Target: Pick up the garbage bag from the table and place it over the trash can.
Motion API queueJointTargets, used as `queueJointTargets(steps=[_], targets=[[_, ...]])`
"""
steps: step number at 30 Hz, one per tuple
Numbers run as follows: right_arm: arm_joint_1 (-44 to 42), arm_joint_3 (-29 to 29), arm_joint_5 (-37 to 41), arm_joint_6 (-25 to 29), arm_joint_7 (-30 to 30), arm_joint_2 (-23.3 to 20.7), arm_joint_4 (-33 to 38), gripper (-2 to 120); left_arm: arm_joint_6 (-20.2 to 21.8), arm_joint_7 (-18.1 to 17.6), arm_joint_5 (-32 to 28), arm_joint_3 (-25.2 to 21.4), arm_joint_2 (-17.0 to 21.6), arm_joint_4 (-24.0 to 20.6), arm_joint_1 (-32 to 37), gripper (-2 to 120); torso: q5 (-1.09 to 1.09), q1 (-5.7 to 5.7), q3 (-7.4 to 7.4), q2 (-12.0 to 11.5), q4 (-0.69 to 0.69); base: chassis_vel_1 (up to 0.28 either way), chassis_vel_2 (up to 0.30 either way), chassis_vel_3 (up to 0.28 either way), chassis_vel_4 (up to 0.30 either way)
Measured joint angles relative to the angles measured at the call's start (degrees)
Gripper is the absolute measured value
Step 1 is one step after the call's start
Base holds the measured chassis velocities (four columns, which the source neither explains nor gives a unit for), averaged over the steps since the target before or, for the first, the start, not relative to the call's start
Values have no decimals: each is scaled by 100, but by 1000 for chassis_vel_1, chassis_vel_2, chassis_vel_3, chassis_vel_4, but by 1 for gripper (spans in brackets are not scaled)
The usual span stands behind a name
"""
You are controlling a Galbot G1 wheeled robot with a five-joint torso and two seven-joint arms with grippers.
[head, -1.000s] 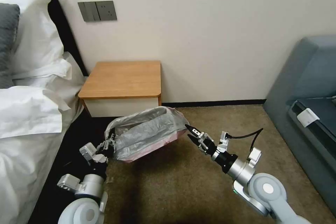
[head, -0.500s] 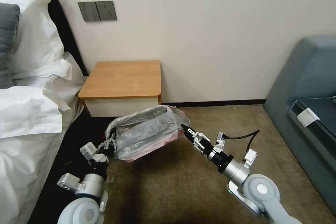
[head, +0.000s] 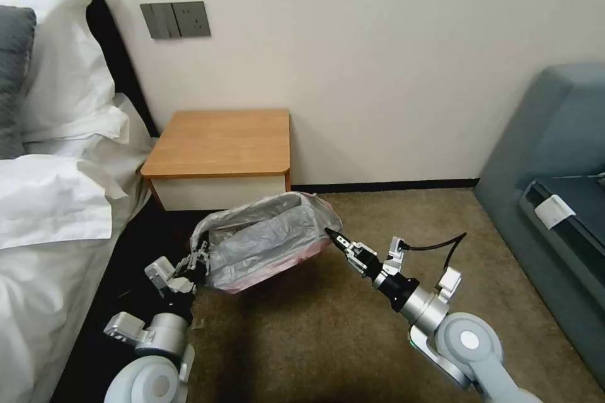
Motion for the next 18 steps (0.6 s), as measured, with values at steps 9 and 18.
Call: queueJointTargets(steps=[9, 18], targets=[[-77, -30, -301, -26, 248, -133, 31, 0, -21, 34, 11, 4, 8, 52, -59, 11, 0, 0, 0, 0, 0, 0, 0, 0, 0], [-132, -77, -716, -198, 341, -311, 51, 0, -24, 24, -56, -7, 34, 62, -112, 11, 0, 0, 0, 0, 0, 0, 0, 0, 0]])
